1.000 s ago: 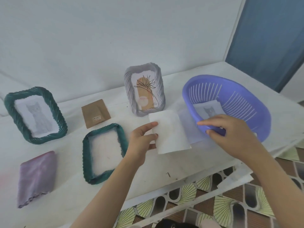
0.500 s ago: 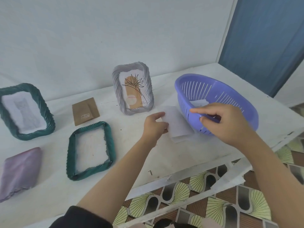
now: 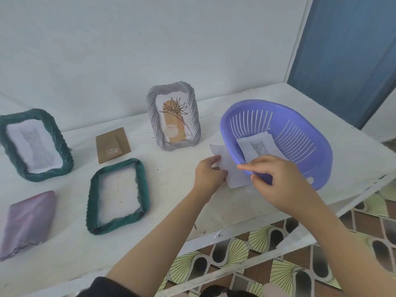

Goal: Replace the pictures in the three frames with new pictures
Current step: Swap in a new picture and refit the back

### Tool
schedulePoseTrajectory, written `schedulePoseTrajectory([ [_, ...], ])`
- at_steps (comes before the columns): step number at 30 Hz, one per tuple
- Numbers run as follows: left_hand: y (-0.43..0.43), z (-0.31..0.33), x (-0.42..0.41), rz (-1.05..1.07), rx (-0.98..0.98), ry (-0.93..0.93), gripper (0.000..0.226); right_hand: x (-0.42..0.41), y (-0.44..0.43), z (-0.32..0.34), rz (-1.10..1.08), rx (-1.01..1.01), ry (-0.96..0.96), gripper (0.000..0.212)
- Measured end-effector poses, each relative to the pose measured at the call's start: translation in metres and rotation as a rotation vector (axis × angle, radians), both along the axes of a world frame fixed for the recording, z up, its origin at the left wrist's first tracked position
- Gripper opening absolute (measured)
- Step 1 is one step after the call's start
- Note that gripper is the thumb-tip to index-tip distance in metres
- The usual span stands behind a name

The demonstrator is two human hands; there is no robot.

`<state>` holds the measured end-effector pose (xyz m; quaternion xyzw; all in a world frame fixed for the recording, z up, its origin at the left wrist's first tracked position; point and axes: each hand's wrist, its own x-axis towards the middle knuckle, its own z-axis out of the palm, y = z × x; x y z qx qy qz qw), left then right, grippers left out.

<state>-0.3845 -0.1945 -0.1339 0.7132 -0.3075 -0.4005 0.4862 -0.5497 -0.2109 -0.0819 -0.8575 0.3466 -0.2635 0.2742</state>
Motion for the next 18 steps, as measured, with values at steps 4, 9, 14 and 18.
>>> schedulePoseTrajectory([
  [4, 0.003, 0.007, -0.001, -0.079, -0.007, -0.158, 0.056, 0.000, 0.000, 0.001, 0.005, 0.004, 0.022, 0.037],
  [9, 0.012, 0.009, 0.002, -0.037, -0.176, -0.465, 0.042, -0.002, -0.003, 0.011, -0.038, 0.150, -0.098, 0.033],
  [14, 0.017, 0.020, 0.004, -0.185, -0.480, -0.537, 0.046, -0.003, -0.032, 0.032, -0.143, 0.178, -0.073, 0.036],
  [18, 0.016, 0.022, 0.002, -0.354, -0.438, -0.651, 0.043, 0.004, -0.073, 0.021, -0.259, 0.197, 0.314, 0.028],
])
